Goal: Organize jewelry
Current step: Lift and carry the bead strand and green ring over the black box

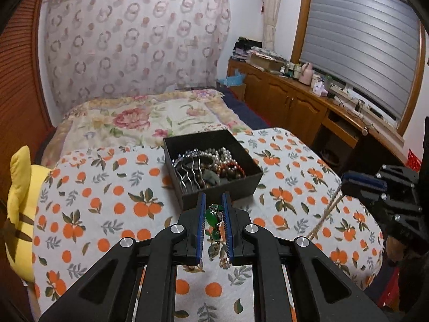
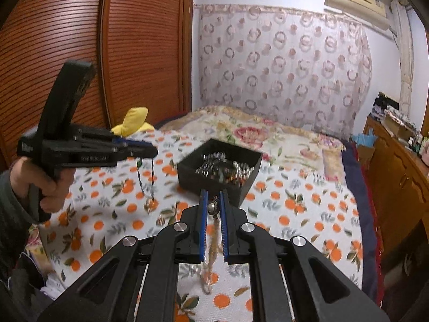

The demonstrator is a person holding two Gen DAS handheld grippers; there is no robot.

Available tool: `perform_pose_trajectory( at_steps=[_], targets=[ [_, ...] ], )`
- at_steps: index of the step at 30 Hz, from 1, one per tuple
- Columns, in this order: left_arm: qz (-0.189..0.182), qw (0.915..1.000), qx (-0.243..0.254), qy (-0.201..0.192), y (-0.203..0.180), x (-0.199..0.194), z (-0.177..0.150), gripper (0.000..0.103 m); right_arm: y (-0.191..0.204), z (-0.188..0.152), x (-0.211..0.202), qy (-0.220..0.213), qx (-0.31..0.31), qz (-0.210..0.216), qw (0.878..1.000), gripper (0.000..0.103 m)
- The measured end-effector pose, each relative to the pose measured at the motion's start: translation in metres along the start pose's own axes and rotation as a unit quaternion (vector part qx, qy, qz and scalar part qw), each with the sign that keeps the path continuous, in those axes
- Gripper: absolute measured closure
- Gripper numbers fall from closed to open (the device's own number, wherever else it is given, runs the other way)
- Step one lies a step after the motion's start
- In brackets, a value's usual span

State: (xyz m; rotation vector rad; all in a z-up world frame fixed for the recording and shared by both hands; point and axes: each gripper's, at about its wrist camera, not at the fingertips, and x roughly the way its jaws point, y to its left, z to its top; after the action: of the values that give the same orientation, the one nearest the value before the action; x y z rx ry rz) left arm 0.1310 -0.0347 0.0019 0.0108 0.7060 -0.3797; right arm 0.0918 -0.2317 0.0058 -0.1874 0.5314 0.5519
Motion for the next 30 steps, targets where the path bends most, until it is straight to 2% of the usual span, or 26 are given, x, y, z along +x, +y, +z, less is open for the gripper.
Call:
perform_pose_trajectory(
  at_steps=[17, 30],
  targets=[
    [-0.002, 0.9996, 0.000, -0.030, 0.002, 0.003, 0.038, 0.092, -0.013, 0.082, -0.004, -0.072, -0.030, 0.003, 0.997, 0.093],
    [-0.002, 0.9995, -0.002, -0.032, 0.009, 0.031, 0.073, 0.092, -0.027, 0.142, 0.018, -0.111, -0.043, 0.010, 0.993, 0.093]
  ],
)
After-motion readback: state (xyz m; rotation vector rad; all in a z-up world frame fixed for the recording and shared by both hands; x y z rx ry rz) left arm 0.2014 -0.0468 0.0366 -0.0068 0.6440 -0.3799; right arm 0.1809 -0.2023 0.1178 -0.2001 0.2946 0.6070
